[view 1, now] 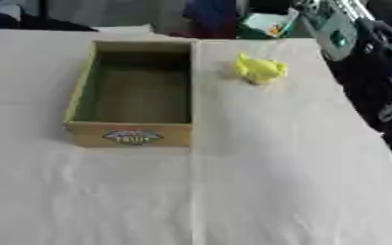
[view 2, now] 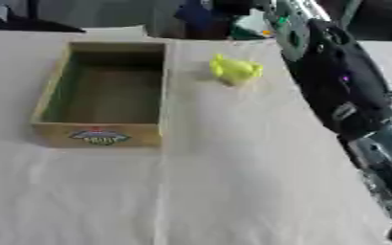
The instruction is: Pick up objects on the table and place them in the box.
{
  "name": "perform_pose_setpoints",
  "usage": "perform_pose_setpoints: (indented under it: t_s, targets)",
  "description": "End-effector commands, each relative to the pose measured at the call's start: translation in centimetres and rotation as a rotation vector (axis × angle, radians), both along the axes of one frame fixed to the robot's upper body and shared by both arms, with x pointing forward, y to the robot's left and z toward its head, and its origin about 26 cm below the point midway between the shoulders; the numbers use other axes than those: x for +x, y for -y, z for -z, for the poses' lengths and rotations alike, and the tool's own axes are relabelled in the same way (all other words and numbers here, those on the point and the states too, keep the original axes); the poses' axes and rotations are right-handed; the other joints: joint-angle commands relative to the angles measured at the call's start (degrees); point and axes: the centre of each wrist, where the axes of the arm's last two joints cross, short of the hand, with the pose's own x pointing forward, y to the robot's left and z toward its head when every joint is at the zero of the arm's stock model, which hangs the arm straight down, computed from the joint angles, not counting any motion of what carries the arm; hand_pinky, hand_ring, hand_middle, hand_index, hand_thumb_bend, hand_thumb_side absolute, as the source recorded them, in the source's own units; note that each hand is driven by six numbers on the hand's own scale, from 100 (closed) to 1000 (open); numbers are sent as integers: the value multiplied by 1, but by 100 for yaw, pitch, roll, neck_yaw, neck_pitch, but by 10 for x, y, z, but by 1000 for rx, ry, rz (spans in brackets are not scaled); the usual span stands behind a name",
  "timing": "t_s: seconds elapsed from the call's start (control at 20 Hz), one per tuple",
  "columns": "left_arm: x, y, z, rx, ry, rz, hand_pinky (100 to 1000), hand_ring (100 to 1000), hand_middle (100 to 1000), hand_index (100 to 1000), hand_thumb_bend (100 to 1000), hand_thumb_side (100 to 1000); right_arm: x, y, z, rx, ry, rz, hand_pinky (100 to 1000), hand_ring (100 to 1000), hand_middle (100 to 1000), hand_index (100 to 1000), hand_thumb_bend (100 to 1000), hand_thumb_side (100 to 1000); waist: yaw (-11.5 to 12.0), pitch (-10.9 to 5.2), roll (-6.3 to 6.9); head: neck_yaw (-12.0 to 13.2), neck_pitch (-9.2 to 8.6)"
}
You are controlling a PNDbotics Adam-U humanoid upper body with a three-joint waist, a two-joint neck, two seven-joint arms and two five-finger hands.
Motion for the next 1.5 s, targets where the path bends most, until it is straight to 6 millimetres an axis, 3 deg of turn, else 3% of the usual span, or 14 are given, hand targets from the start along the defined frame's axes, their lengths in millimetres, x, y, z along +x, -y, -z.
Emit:
perform_pose_setpoints:
  t_s: [0.05,0.3,0.35,0.45,0.75,1.5]
  targets:
    - [-2,-1,-8,23,21,-5,521,603,568,770,100,674,-3,16,-13,-12,-19,-1,978,976,932,1000,402,726,-5,-85,26,22,-14]
    - [-2,-1,-8,23,21,-9,521,603,568,770,100,674,-3,24,-15,-41,-88,-21,980,977,937,1000,434,695,-15,-82,31,23,-11]
    - [-2,-1,-8,23,21,-9,521,602,568,770,100,673,-4,24,-16,-46,-100,-21,989,989,951,1000,412,617,-19,-76,31,24,-11]
    - [-2,-1,-7,22,23,-10,521,602,567,770,100,673,-5,28,-12,-80,-138,-20,991,986,948,1000,417,603,-34,-50,32,22,-13]
    - [-1,1,-7,22,23,-13,521,600,566,769,100,671,-10,39,-16,-115,-220,8,994,992,964,1000,469,569,-74,26,23,34,-68]
    - [3,5,-10,23,36,-10,523,597,565,769,100,662,-13,48,-6,-159,-235,33,963,964,934,1000,407,555,-87,252,0,-7,-234]
